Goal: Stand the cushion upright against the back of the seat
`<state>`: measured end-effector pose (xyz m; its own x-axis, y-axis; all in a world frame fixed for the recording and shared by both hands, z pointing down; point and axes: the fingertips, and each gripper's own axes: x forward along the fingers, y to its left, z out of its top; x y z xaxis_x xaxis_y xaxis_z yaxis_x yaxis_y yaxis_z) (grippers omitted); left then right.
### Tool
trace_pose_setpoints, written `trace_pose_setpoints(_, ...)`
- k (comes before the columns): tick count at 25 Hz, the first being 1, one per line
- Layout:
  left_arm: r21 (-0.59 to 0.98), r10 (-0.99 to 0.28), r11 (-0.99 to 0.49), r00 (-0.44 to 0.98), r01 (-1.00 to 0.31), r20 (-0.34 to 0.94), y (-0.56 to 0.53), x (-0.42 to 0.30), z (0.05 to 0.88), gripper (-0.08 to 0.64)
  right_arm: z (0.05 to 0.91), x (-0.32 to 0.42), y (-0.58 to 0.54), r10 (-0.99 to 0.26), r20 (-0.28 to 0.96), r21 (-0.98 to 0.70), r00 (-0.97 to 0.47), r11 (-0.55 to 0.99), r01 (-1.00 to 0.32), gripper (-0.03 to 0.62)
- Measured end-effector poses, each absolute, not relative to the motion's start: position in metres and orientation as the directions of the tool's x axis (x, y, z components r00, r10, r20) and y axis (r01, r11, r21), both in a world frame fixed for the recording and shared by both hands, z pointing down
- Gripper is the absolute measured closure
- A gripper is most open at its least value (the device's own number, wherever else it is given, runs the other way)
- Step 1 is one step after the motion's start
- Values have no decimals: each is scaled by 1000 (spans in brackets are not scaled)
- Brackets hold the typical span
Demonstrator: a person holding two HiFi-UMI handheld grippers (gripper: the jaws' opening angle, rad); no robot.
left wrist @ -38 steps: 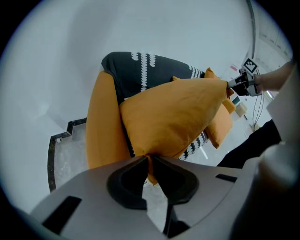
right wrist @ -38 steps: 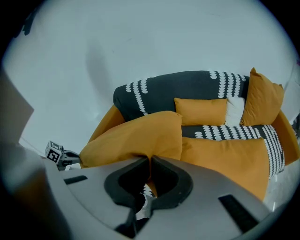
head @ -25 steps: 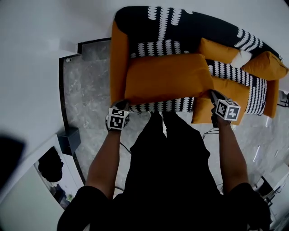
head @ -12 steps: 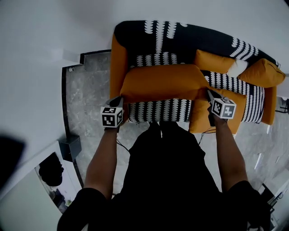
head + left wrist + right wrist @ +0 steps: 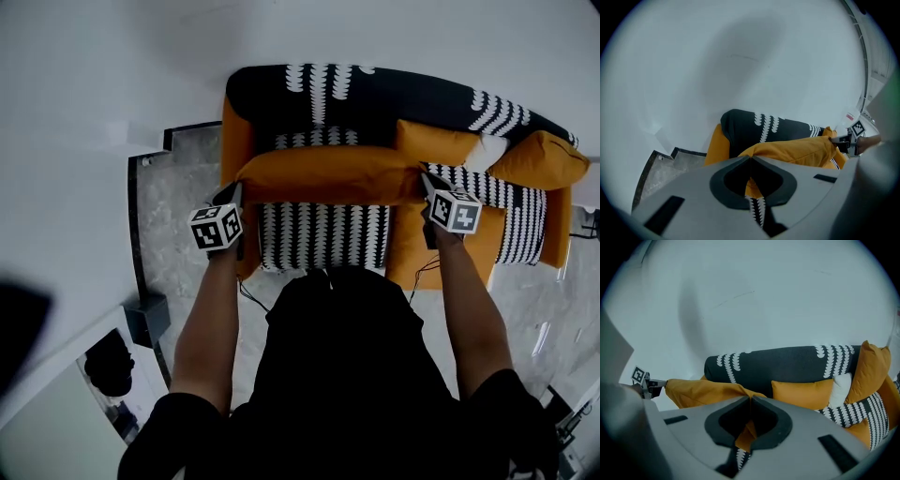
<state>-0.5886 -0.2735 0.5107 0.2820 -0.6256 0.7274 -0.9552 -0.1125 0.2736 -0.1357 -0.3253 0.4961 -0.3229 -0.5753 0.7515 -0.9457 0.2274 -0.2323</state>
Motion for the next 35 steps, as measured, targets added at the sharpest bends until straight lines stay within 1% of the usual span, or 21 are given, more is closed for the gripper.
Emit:
trace_pose_setpoints(8, 260, -668, -93, 254, -961, 700, -347, -595, 486, 538, 480, -138, -391, -611, 711, -262, -348, 229, -938, 552)
trace_pose_setpoints(13, 316, -693, -35, 250, -948, 676, -375, -598, 483, 539, 478, -142, -434, -632, 688, -258, -358, 247, -934, 552)
trace_pose_setpoints(15, 314, -694, -25, 242, -949, 678, -386, -598, 485, 538, 487, -141, -448, -632, 694, -249, -346, 239, -938, 552)
trace_pose_setpoints(21, 303, -701, -36, 240, -952, 672, -436, -588, 480, 538, 496, -130, -487, -636, 698, -254, -328, 208, -944, 552)
trace_pose_setpoints(25, 265, -708, -67, 233, -962, 667, -468, -585, 472, 538, 495, -125, -507, -642, 693, -260, -328, 201, -944, 551)
trace_pose_setpoints(29, 239, -697, -33, 194, -970, 691, -491, -587, 482, 538, 511, -129, -527, -619, 708, -235, -340, 248, -940, 552)
trace_pose_setpoints(33, 219, -630, 73, 125, -973, 766, -493, -599, 515, 537, 534, -144, -537, -563, 747, -197, -354, 321, -926, 551)
trace_pose_setpoints(35, 215, -621, 89, 115, -972, 776, -491, -601, 526, 537, 543, -146, -541, -551, 762, -164, -340, 345, -924, 551)
